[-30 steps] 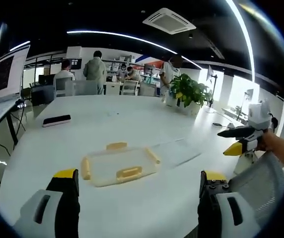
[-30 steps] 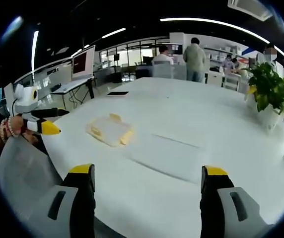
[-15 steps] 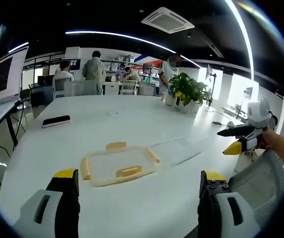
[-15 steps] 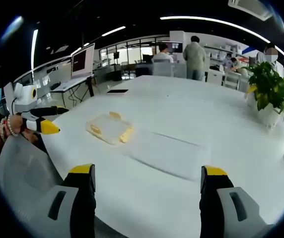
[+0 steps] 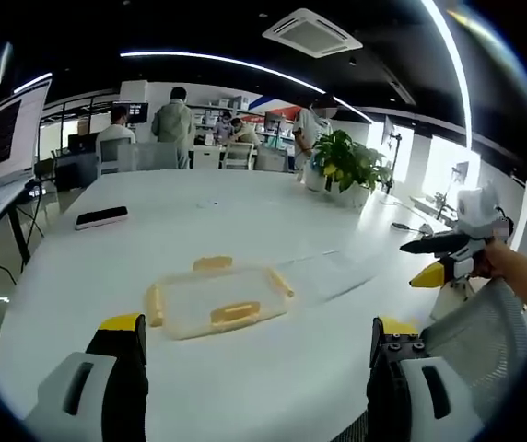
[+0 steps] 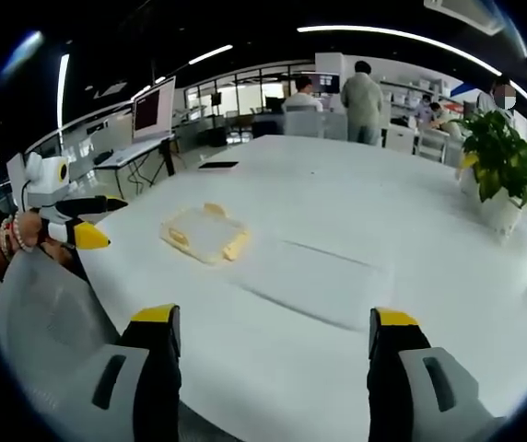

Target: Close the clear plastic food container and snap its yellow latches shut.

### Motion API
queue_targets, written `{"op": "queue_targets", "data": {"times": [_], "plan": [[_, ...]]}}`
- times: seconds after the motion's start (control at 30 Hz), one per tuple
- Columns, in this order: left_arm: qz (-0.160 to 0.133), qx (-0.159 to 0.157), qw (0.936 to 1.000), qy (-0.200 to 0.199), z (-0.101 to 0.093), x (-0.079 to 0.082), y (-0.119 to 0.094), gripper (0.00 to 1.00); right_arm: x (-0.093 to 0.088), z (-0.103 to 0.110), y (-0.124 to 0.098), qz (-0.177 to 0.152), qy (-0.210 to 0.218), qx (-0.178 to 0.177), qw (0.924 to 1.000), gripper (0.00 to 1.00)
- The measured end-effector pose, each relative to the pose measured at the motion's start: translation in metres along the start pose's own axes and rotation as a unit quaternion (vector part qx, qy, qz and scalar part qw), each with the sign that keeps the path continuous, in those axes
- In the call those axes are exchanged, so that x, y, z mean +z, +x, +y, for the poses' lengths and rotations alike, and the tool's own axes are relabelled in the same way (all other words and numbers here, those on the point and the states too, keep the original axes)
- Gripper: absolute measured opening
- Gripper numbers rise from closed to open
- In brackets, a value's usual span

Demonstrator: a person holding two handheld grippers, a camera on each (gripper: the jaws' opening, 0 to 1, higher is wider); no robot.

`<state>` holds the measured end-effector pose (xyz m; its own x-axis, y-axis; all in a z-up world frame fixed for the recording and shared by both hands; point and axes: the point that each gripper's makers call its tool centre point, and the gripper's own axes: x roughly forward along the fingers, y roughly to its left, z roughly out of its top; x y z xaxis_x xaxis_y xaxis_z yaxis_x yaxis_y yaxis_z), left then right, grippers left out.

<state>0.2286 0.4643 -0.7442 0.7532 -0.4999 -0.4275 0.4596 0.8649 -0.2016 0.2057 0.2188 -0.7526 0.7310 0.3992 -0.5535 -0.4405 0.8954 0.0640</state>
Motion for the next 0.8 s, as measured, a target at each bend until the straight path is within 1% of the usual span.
{"op": "queue_targets", "data": {"times": [0.03, 0.07, 0.1, 0.13, 0.17, 0.2, 0.23, 0.27, 0.3, 0.33, 0.37, 0.4, 0.43, 0.5, 0.53, 0.57, 0.6, 0.63, 0.7, 0.73, 0.77, 0.8], "plan": [[0.002, 0.002, 1.0, -0.006, 0.002, 0.0, 0.0, 0.99, 0.001, 0.001, -0.001, -0.003, 0.001, 0.002, 1.0, 0.76], [-0.001, 0.003, 1.0, -0.002, 0.004, 0.002, -0.001, 0.99, 0.006, 0.003, -0.002, -0.013, -0.001, 0.006, 0.9999, 0.75], [-0.003, 0.003, 1.0, -0.003, 0.004, 0.003, -0.001, 0.99, 0.008, 0.003, -0.002, -0.017, -0.001, 0.007, 0.9998, 0.75], [-0.016, 0.002, 0.9999, -0.006, 0.005, 0.008, -0.002, 0.99, 0.011, 0.004, -0.002, -0.023, -0.004, 0.01, 0.9997, 0.75], [-0.017, -0.025, 0.9994, -0.018, -0.002, 0.011, -0.003, 0.99, 0.011, 0.004, -0.001, -0.018, -0.014, 0.005, 0.9997, 0.76], [-0.009, -0.038, 0.9991, -0.018, -0.004, 0.01, -0.003, 0.99, 0.009, 0.001, -0.001, -0.009, -0.028, -0.002, 0.9996, 0.77], [-0.005, -0.03, 0.9995, -0.01, 0.002, 0.013, -0.004, 0.99, 0.007, 0.0, 0.001, 0.004, -0.042, -0.008, 0.9991, 0.78], [-0.001, -0.026, 0.9997, 0.005, 0.006, 0.014, -0.005, 0.99, 0.007, 0.002, 0.003, 0.006, -0.044, -0.006, 0.999, 0.79], [-0.003, -0.014, 0.9992, 0.038, 0.015, 0.02, -0.006, 0.99, 0.014, 0.004, 0.005, -0.002, -0.067, -0.002, 0.9977, 0.79], [-0.002, -0.013, 0.9987, 0.05, 0.018, 0.021, -0.006, 0.99, 0.02, 0.003, 0.008, -0.012, -0.082, -0.003, 0.9966, 0.78], [0.003, -0.014, 0.9969, 0.077, 0.024, 0.025, -0.007, 0.99, 0.028, 0.004, 0.012, -0.019, -0.092, 0.0, 0.9956, 0.76], [0.009, -0.015, 0.9964, 0.083, 0.027, 0.027, -0.006, 0.99, 0.034, 0.007, 0.015, -0.026, -0.096, 0.009, 0.995, 0.75], [0.005, -0.017, 0.9962, 0.085, 0.033, 0.033, -0.004, 0.99, 0.04, 0.013, 0.019, -0.033, -0.096, 0.026, 0.9945, 0.74], [-0.004, -0.019, 0.996, 0.087, 0.043, 0.043, 0.0, 0.99, 0.049, 0.024, 0.028, -0.028, -0.101, 0.061, 0.9927, 0.73], [0.0, -0.028, 0.9959, 0.086, 0.045, 0.044, 0.002, 0.99, 0.057, 0.027, 0.034, -0.031, -0.122, 0.074, 0.9894, 0.73], [0.01, -0.036, 0.9962, 0.078, 0.049, 0.045, 0.004, 0.99, 0.062, 0.026, 0.039, -0.033, -0.137, 0.073, 0.9874, 0.73], [0.012, -0.038, 0.9961, 0.078, 0.052, 0.048, 0.006, 0.99, 0.067, 0.027, 0.044, -0.034, -0.152, 0.076, 0.9849, 0.73], [0.013, -0.04, 0.9956, 0.083, 0.055, 0.05, 0.008, 0.99, 0.068, 0.028, 0.049, -0.029, -0.163, 0.085, 0.9826, 0.73], [0.023, -0.036, 0.9929, 0.111, 0.066, 0.054, 0.013, 0.99, 0.073, 0.035, 0.06, -0.022, -0.179, 0.116, 0.9769, 0.71], [0.042, -0.039, 0.989, 0.136, 0.072, 0.051, 0.016, 0.99, 0.074, 0.037, 0.066, -0.011, -0.182, 0.127, 0.975, 0.7], [0.058, -0.046, 0.9856, 0.152, 0.074, 0.048, 0.018, 0.99, 0.076, 0.039, 0.07, -0.013, -0.202, 0.14, 0.9693, 0.69], [0.068, -0.055, 0.9807, 0.174, 0.076, 0.046, 0.022, 0.99, 0.08, 0.039, 0.075, -0.018, -0.216, 0.144, 0.9657, 0.7]]}}
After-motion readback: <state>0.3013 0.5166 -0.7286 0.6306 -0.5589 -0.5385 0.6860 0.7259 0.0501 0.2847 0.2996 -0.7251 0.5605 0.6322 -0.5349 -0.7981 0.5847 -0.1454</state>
